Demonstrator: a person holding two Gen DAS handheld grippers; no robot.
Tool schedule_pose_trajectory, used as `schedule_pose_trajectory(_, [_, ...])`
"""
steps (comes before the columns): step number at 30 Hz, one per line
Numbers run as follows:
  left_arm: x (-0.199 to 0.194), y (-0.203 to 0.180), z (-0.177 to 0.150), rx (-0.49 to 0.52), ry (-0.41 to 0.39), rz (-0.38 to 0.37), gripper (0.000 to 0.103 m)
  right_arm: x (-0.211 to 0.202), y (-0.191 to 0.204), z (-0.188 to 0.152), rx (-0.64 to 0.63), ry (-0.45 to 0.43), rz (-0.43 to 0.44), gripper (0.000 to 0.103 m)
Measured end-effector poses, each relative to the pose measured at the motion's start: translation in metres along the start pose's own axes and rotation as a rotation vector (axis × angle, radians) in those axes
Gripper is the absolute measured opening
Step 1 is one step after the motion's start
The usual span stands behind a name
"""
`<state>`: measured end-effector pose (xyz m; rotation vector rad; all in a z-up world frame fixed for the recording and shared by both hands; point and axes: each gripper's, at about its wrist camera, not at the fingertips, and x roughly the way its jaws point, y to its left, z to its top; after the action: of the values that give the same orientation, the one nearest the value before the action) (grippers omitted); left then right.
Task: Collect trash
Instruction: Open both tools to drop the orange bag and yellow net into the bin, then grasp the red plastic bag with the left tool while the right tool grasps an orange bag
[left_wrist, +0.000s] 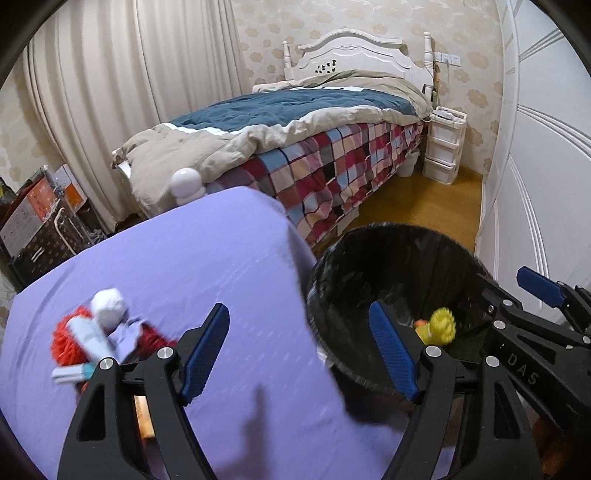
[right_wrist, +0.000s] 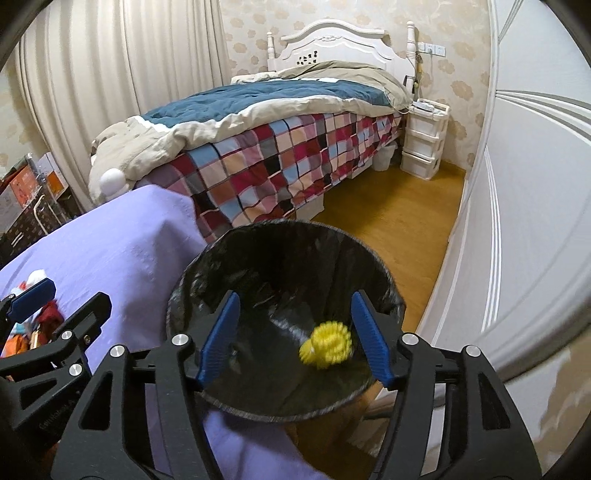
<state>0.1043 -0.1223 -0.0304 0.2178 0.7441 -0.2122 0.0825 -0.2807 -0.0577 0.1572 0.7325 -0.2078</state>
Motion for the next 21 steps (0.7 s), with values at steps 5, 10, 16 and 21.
schedule_pose_trajectory(5, [-0.021, 0.019, -0.024, -0.009, 0.011, 0.014, 0.076, -0.024, 0.019, -0.025, -0.013, 0.010, 0.035, 0.063])
schedule_pose_trajectory(10, [-0.039, 0.043, -0.050, -0.023, 0.022, 0.046, 0.076, -0.045, 0.041, -0.046, -0.034, 0.009, 0.071, 0.064])
schedule_pose_trajectory(16, [-0.060, 0.078, -0.077, -0.067, 0.027, 0.092, 0.076, -0.064, 0.066, -0.064, -0.081, 0.005, 0.103, 0.064])
schedule_pose_trajectory(21, [-0.071, 0.107, -0.093, -0.120, 0.036, 0.125, 0.076, -0.071, 0.085, -0.075, -0.125, 0.013, 0.131, 0.064])
